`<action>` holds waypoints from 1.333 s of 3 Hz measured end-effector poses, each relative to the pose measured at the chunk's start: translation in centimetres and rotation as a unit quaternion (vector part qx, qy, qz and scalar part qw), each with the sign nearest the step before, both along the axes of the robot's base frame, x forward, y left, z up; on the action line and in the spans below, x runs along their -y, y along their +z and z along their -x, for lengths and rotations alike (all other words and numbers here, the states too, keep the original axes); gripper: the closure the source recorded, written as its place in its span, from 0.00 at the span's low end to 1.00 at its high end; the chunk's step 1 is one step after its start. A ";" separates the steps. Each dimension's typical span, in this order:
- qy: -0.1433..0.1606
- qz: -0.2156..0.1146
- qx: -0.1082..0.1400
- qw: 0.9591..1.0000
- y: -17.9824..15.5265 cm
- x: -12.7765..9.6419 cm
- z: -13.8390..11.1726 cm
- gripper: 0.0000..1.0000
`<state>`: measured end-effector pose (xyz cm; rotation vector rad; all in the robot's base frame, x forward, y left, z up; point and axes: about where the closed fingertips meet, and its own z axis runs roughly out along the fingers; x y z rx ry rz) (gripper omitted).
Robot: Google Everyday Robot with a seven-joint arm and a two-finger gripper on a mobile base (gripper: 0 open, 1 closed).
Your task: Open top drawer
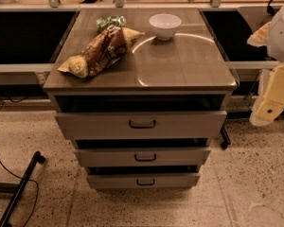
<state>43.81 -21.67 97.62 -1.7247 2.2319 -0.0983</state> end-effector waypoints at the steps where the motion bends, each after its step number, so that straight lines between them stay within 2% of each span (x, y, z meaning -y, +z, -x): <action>1: 0.000 0.000 0.001 1.000 0.0 0.0 0.0 0.00; 3: 0.013 -0.019 -0.023 0.999 -4.7 0.0 -1.1 0.00; 4: 0.016 -0.037 -0.057 0.998 -9.2 -0.6 -1.7 0.00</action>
Offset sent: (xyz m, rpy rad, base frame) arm 0.0118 -0.0024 -0.0471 0.0316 0.0544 0.0371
